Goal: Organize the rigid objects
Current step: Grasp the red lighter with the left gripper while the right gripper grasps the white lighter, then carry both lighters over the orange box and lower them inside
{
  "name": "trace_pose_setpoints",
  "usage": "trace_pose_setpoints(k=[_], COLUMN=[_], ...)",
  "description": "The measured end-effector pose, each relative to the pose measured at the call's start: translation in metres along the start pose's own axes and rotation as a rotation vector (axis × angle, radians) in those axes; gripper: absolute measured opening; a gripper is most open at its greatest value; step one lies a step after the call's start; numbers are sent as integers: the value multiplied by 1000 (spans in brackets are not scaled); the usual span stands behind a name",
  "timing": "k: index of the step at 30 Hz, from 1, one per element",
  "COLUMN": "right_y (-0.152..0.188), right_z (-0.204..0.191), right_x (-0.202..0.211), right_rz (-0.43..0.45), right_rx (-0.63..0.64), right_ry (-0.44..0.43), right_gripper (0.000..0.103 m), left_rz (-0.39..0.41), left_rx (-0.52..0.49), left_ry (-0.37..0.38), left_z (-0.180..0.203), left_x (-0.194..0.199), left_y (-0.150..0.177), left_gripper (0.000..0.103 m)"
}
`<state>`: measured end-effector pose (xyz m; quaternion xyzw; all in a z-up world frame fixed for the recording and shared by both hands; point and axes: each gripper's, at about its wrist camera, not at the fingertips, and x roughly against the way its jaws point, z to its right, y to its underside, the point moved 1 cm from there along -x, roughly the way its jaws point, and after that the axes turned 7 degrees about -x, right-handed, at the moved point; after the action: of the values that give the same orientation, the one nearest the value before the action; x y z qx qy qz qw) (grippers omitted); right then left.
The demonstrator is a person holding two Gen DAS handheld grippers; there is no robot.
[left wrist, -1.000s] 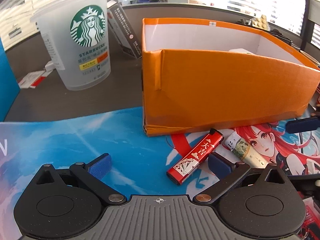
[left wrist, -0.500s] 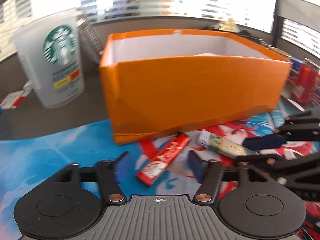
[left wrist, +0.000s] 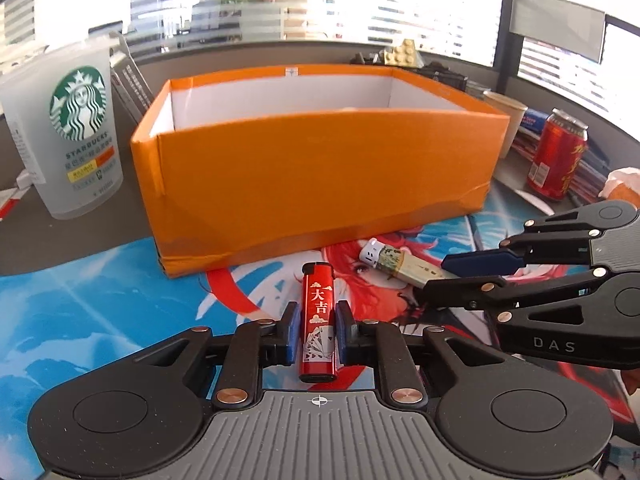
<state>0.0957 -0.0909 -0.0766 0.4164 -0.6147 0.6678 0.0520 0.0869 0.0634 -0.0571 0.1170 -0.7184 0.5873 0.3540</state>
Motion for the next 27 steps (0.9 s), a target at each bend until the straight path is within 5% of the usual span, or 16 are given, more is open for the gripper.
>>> trace_pose_setpoints(k=[8, 15, 19, 22, 24, 27], right_y=[-6, 7, 7, 3, 1, 1], right_z=[1, 0, -2, -5, -4, -7], right_x=[23, 12, 4, -5, -8, -6], right_rz=[58, -18, -20, -19, -15, -13], right_rx=[-16, -18, -15, 16, 6, 13], right_ry=[6, 9, 15, 26, 26, 32], right_gripper=[21, 21, 36, 32, 21, 21], left_rz=[65, 44, 35, 41, 47, 51], left_rx=[24, 26, 42, 45, 43, 49], left_ry=[11, 23, 28, 29, 26, 18], left_z=[-3, 0, -1, -1, -2, -5], left_x=[30, 30, 30, 33, 36, 39], left_y=[-12, -4, -1, -1, -1, -2], left_gripper=[16, 16, 16, 16, 16, 16])
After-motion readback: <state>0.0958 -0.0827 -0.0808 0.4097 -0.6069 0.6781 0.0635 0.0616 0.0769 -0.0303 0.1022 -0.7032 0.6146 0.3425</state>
